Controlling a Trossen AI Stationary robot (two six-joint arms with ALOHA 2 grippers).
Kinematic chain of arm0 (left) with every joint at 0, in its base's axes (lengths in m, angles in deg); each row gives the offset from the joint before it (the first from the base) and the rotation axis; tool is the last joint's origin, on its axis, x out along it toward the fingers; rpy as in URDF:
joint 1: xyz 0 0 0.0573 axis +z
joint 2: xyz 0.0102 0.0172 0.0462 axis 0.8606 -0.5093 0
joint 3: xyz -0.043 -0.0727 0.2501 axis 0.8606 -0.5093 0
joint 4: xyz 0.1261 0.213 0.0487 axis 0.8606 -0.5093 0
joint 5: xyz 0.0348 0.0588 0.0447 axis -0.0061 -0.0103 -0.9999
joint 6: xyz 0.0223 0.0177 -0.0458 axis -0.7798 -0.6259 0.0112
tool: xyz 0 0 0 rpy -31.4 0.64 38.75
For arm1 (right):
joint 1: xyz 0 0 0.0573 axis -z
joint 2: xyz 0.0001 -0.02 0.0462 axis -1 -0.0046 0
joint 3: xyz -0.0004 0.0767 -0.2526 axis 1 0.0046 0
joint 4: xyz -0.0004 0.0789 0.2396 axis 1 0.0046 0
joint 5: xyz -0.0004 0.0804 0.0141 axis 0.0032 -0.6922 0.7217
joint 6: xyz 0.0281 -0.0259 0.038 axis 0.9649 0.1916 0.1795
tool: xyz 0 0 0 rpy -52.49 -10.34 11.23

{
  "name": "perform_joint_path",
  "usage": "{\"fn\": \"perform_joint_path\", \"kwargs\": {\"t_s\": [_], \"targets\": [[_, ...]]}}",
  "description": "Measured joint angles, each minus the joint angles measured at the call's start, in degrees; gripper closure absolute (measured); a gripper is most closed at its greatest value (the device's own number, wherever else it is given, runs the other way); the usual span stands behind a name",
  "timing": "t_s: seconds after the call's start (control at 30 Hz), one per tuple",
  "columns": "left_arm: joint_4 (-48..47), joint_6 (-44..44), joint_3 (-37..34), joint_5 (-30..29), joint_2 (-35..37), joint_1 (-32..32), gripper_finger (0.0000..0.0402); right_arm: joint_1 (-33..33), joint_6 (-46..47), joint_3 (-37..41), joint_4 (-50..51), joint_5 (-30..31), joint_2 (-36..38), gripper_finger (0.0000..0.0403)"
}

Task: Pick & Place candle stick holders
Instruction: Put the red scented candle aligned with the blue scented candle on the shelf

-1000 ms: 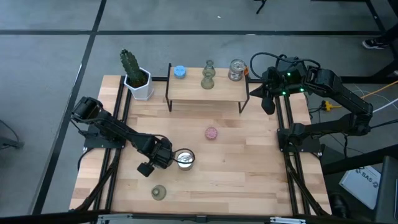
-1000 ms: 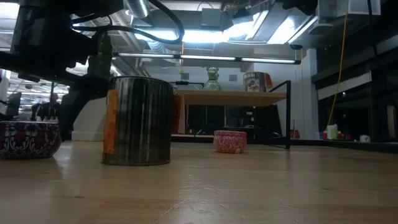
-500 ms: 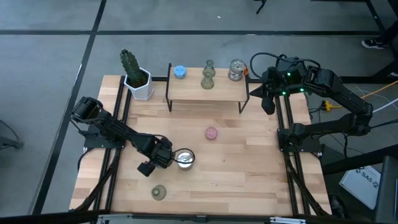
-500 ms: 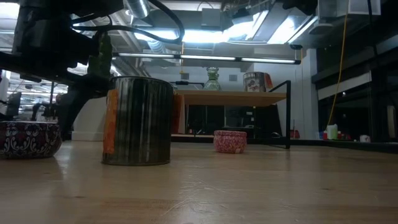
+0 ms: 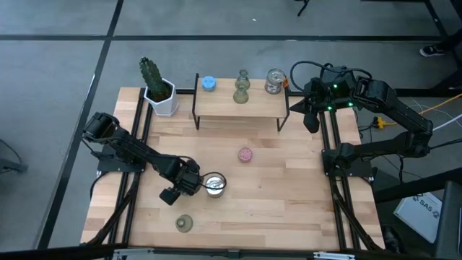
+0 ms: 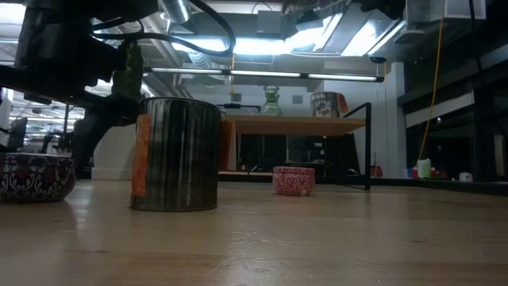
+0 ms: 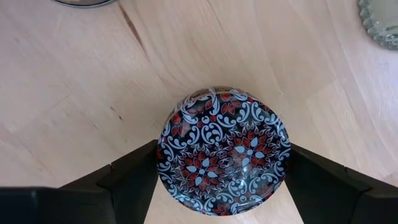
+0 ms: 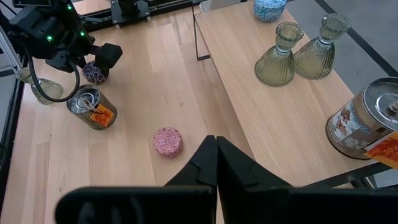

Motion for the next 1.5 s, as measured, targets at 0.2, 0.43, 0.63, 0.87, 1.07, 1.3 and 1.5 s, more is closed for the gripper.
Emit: {"fn": "perform_joint_path", "kwargs": {"t_s": [0.2,0.43,0.63,0.87,1.07,1.3,1.5], "targets": [[-0.6,0.0,1.4,0.2,0.0,0.0,0.0091,0.0,0.0,0.0,-0.1,0.0,0.0,0.0402],[-4.8,0.0,3.6,0.1,0.0,0.0,0.0091,0.0,0.0,0.0,-0.1,0.0,0.0,0.0402],[-8.2,0.1,5.9,0.1,0.0,1.4,0.0095,0.0,0.0,0.0,-0.2,0.0,0.0,0.0402],[-9.9,0.1,9.1,-0.1,0.0,6.1,0.0105,0.0,0.0,0.0,-0.5,0.0,0.0,0.0402],[-12.1,-1.1,12.4,-0.1,0.0,10.9,0.0107,0.0,0.0,0.0,-0.5,0.0,0.0,0.0402],[-14.9,-1.5,17.3,-0.1,0.0,16.5,0.0106,0.0,0.0,0.0,-0.5,0.0,0.0,0.0402],[-17.4,-1.5,21.2,-0.1,0.0,21.6,0.0105,0.0,0.0,0.0,-0.4,0.0,0.0,0.0402]]}}
